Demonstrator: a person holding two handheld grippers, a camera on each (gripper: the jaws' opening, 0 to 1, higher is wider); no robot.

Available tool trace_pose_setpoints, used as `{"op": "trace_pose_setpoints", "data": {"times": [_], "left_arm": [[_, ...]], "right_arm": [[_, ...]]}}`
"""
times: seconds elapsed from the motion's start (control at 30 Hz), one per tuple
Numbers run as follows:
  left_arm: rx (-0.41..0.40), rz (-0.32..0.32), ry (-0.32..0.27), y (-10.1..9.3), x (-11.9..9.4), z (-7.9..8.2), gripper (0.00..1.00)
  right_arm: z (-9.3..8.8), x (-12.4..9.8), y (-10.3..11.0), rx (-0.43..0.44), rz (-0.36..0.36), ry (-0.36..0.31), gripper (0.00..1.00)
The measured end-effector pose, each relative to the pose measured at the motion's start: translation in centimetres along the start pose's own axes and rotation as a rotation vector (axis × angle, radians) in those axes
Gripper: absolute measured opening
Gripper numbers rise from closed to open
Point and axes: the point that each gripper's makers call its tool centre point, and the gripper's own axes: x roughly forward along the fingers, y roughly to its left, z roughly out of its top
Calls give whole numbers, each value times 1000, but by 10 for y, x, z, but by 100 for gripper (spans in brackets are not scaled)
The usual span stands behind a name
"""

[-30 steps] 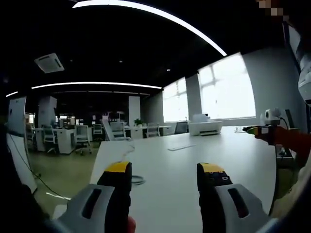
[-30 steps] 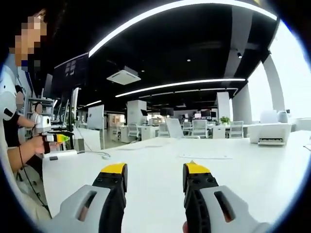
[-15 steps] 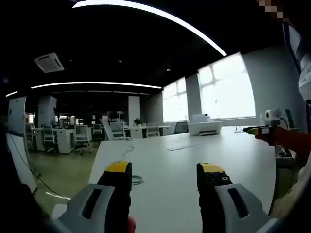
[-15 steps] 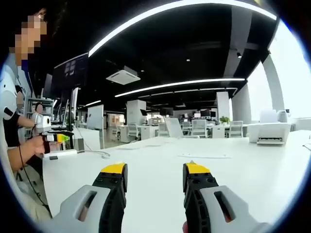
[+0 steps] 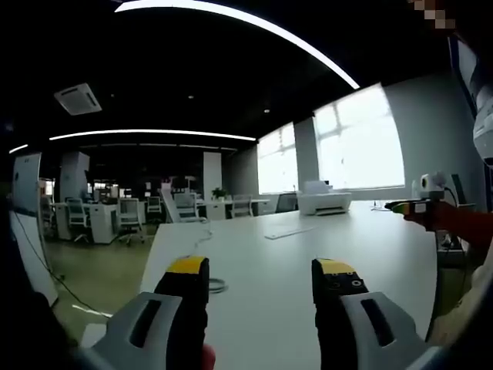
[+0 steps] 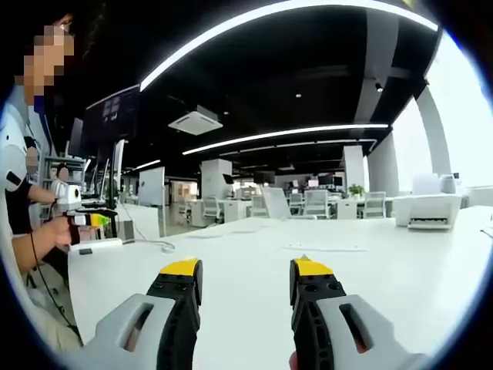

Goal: Pick up the power strip scattered on the table, fix it on the side mounting bracket of the table, and press the switch

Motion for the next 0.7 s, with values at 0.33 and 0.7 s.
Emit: {"op": "trace_pose_setpoints", "data": {"times": [0.33,0.7], "left_arm": [[2,6,-2,1,-2,2,58],[1,14,-17,4,-4,8,58]], "right_arm": [[2,1,0,3,0,-3,42],[2,10,5,12,18,-10,41]]}}
